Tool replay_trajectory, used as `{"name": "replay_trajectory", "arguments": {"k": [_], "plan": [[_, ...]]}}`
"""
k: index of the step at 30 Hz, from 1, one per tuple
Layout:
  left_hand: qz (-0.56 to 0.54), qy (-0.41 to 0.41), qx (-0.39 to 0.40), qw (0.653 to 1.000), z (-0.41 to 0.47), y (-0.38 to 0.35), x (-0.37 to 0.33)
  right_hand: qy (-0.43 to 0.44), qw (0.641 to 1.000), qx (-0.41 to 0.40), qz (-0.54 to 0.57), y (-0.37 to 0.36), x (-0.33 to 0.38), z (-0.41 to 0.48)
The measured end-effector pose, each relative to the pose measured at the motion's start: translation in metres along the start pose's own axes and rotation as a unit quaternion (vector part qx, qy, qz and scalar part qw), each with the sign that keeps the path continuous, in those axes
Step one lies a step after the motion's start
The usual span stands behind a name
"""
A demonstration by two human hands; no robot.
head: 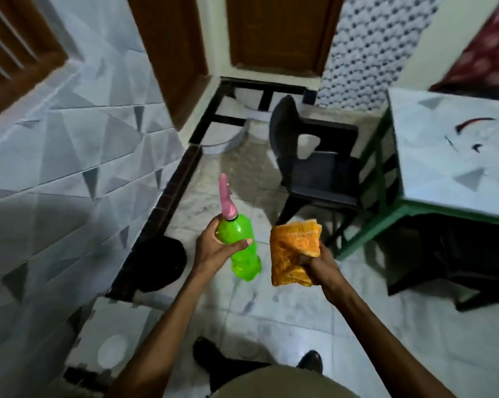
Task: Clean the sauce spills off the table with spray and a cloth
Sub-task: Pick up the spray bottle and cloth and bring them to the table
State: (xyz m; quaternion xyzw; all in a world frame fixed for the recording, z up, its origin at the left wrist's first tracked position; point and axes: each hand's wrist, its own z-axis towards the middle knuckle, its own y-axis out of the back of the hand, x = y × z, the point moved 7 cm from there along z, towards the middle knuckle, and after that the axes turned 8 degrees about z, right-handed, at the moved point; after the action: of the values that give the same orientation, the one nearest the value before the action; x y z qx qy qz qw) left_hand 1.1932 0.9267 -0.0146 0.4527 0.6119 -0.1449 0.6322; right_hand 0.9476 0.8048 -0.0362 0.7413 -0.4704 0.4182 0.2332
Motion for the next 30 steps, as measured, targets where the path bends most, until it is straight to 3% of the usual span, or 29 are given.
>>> {"name": "replay_trajectory", "arguments": {"k": [10, 18, 30], "plan": [[0.011, -0.082, 0.115, 0.99, 0.013, -0.257, -0.163, 0.035, 0.986, -0.142, 0.083, 0.294, 0.031, -0.013], [0.019, -0.133, 0.21, 0.968, 0.016, -0.462, -0.285, 0.077, 0.948, -0.264, 0.16, 0.489, 0.062, -0.031], [0.027, -0.186, 0.311, 0.932, 0.001, -0.771, -0.418, 0.074, 0.919, -0.339, 0.186, 0.757, 0.101, -0.016]]}}
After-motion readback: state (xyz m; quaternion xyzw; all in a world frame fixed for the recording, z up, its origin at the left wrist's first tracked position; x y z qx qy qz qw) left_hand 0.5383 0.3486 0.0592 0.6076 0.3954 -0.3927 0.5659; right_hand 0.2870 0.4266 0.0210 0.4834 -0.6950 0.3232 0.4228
